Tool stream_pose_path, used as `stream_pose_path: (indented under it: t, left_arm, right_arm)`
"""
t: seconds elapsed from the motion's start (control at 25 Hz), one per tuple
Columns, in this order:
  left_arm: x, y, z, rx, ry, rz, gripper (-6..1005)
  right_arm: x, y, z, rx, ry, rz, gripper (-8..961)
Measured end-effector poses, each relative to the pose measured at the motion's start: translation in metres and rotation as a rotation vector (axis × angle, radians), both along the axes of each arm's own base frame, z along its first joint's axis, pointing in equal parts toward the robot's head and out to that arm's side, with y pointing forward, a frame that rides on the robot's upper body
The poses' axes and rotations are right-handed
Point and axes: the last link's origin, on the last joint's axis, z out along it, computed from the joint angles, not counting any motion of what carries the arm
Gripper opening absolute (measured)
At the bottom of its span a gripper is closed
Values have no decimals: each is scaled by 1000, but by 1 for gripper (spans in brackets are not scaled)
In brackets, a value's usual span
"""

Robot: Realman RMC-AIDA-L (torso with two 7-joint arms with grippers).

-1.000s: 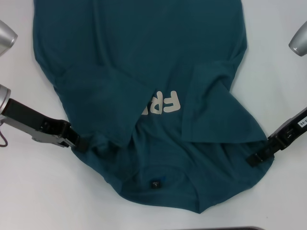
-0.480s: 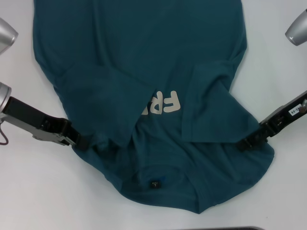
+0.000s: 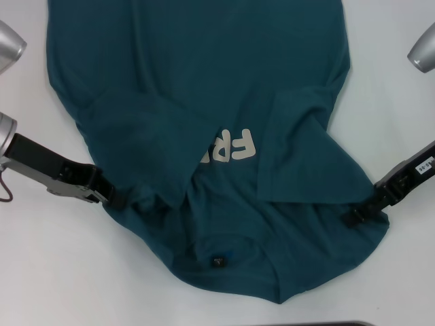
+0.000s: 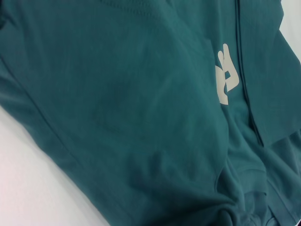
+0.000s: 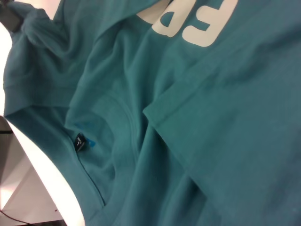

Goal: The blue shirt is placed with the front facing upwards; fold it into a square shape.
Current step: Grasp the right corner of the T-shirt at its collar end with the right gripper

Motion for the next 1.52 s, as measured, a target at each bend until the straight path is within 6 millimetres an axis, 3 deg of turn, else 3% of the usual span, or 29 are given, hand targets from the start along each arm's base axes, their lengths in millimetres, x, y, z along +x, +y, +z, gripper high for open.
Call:
stream_pose_path:
  t: [0.36, 1.16, 1.4, 1.52]
  left_arm:
    - [2, 2, 0, 7, -4, -3, 36]
    - [3, 4, 1, 13, -5, -7, 36]
    - [1, 3, 1, 13, -5, -1, 36]
    - [0, 2, 2, 15, -4, 0, 36]
  right_arm:
    - [2, 9, 5, 84, 30, -12, 858]
    - [6, 5, 2, 60, 20, -18, 805]
    - [8, 4, 5, 63, 15, -23, 580]
    - [9, 5, 7, 64, 13, -25, 355]
